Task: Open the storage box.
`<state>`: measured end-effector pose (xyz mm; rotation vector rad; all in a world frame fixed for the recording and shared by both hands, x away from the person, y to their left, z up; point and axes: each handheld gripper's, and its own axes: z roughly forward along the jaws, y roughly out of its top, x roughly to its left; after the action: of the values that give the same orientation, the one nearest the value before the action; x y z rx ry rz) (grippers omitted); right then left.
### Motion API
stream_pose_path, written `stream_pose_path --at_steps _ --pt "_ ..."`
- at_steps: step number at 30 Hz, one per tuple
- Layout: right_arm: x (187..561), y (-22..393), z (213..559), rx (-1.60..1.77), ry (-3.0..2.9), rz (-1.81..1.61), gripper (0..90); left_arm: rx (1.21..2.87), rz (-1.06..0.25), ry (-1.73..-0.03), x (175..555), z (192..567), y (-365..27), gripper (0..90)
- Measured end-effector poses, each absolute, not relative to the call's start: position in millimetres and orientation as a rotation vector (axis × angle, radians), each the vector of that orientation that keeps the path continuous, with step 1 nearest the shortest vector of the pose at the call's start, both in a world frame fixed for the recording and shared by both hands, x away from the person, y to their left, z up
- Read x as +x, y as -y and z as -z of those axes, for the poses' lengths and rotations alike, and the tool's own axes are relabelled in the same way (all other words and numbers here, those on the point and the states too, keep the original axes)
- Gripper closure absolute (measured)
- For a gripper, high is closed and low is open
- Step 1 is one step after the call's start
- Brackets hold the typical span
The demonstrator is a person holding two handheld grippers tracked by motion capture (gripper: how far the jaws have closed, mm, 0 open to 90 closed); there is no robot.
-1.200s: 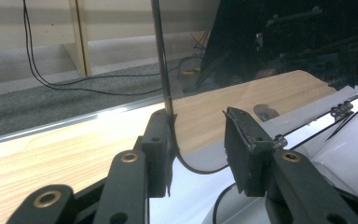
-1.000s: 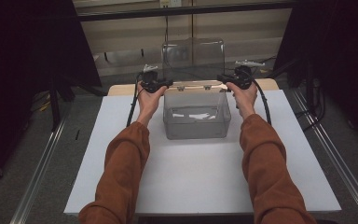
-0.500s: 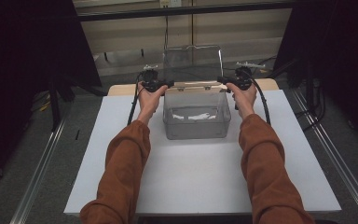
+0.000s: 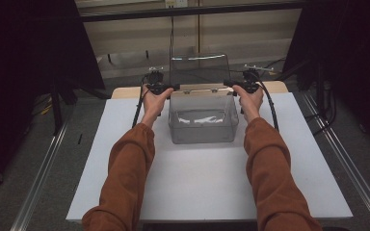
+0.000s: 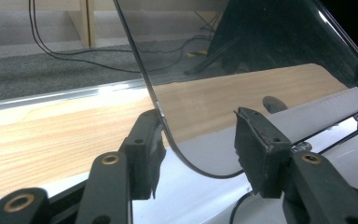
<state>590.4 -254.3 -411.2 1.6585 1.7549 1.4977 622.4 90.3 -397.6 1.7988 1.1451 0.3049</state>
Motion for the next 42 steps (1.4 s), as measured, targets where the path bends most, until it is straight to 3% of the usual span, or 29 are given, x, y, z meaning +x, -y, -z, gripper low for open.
stream_pose_path --at_steps 42 --pt "593.3 247.8 415.5 1.788 -1.744 -1.476 58.9 1.739 -0.189 -1.234 626.4 404.9 -92.1 46.6"
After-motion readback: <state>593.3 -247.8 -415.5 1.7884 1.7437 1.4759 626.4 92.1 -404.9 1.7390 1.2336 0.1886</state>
